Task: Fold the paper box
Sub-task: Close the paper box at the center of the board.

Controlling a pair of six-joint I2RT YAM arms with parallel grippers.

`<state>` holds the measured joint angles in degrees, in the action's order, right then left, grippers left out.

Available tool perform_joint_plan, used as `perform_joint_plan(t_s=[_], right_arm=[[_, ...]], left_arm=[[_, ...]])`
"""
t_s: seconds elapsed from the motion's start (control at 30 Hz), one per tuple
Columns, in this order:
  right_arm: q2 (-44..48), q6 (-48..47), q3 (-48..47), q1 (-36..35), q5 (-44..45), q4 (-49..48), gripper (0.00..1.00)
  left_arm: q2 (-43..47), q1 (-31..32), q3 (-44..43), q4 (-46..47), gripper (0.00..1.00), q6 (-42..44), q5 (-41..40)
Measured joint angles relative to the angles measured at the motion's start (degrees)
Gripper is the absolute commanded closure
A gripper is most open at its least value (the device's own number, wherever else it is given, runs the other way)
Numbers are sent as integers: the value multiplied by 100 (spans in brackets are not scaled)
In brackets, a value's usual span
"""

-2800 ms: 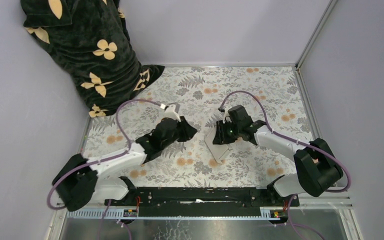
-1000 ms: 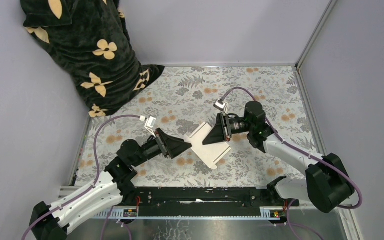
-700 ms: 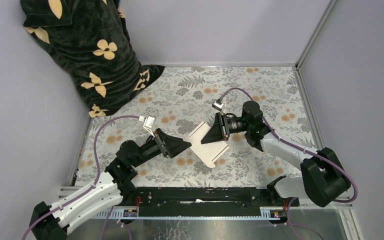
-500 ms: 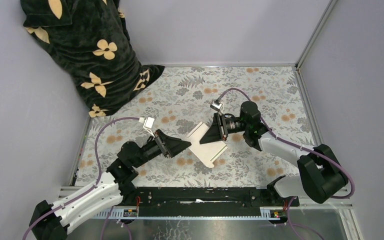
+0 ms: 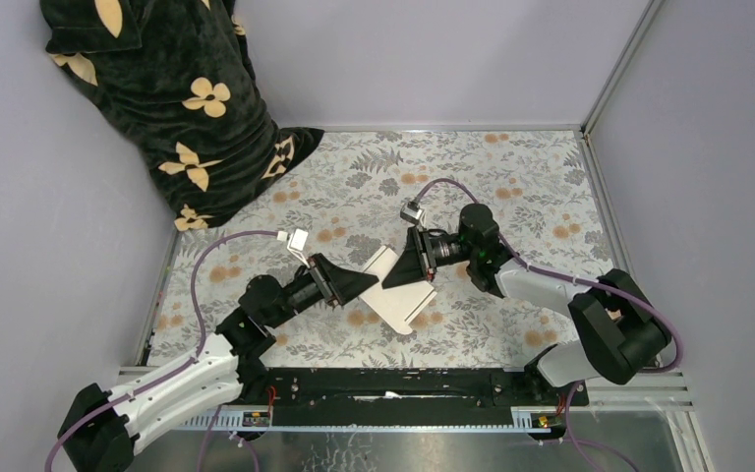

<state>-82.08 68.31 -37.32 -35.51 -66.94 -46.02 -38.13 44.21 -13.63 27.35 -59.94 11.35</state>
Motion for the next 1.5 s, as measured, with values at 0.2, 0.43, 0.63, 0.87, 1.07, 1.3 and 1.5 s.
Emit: perform_joint_plan(t_s=[0.2,0.43,0.63,0.87,1.07,1.3,1.5], right_arm=[[-162,219,0,-9,57,-358,88],[-382,640,9,-7,46,-1108,64],[-466,1078,11,20,-13,-1580,40],[-203,420,-59,621,-92,-629,36],[660,-2938,-1644,787,1770,4019,36],[2514,-4843,-1561,-249,5141,6194,36],[2828,-5569,-1211,-2514,8225,6699,37]], left_arm=[[61,0,-50,26,61,-81,-44],[59,-2,-192,-129,64,-125,-149],[247,2,-660,-1019,64,-59,-267],[640,-2,-1285,-2702,63,168,-739],[142,-2,-1932,-3777,62,365,-1185],[-1344,-2,-2590,-4249,56,487,-1486],[-2339,-280,-3200,-4236,56,393,-1311]])
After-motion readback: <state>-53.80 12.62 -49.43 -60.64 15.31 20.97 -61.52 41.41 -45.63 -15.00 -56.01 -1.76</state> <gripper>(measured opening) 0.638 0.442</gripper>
